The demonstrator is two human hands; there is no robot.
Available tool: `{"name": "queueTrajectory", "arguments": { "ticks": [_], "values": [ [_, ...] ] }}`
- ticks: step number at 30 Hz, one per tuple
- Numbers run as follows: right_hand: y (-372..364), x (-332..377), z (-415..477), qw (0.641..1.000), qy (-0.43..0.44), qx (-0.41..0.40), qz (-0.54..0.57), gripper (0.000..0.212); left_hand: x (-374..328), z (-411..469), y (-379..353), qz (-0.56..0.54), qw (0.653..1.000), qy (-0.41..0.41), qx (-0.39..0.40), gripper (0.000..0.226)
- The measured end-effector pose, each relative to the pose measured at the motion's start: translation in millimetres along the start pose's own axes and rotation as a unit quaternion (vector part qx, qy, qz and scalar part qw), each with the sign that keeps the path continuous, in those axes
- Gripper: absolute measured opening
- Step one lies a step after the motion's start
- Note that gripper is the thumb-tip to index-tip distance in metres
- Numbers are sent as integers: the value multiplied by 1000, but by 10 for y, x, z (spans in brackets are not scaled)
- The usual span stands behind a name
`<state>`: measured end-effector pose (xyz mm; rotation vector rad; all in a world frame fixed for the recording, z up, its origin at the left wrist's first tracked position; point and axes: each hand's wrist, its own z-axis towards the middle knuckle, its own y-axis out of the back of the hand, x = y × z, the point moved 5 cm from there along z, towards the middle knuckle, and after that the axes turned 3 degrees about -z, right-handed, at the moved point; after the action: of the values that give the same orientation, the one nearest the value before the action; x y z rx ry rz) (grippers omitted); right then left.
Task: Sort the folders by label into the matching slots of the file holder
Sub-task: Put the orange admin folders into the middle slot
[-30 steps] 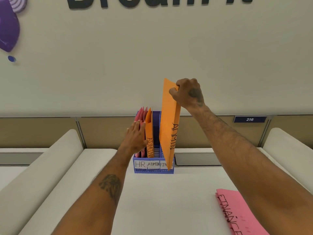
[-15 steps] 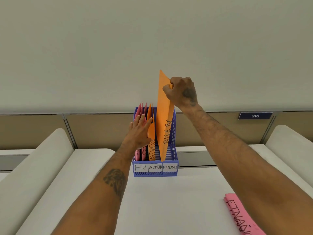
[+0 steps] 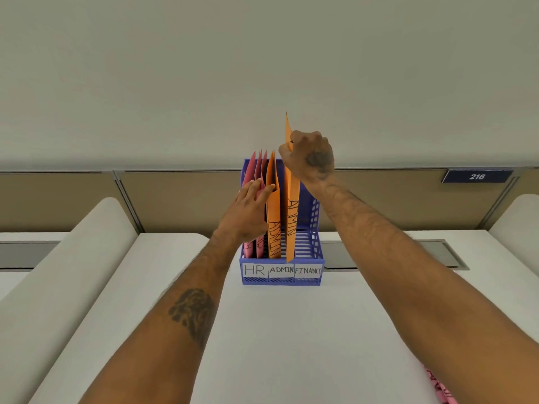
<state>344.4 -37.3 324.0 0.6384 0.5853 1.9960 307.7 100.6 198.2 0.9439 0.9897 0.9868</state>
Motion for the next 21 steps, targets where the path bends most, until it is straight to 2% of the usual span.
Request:
{"name": "queueTrajectory", "arguments": {
  "ticks": [14, 21],
  "values": [
    [-235, -59, -1, 1000, 4, -3, 2, 34, 33, 10, -49, 9, 1000, 2, -20, 94],
    [-406, -67, -220, 1000, 4, 10, 0, 27, 32, -1, -25, 2, 1000, -5, -20, 92]
  ]
}}
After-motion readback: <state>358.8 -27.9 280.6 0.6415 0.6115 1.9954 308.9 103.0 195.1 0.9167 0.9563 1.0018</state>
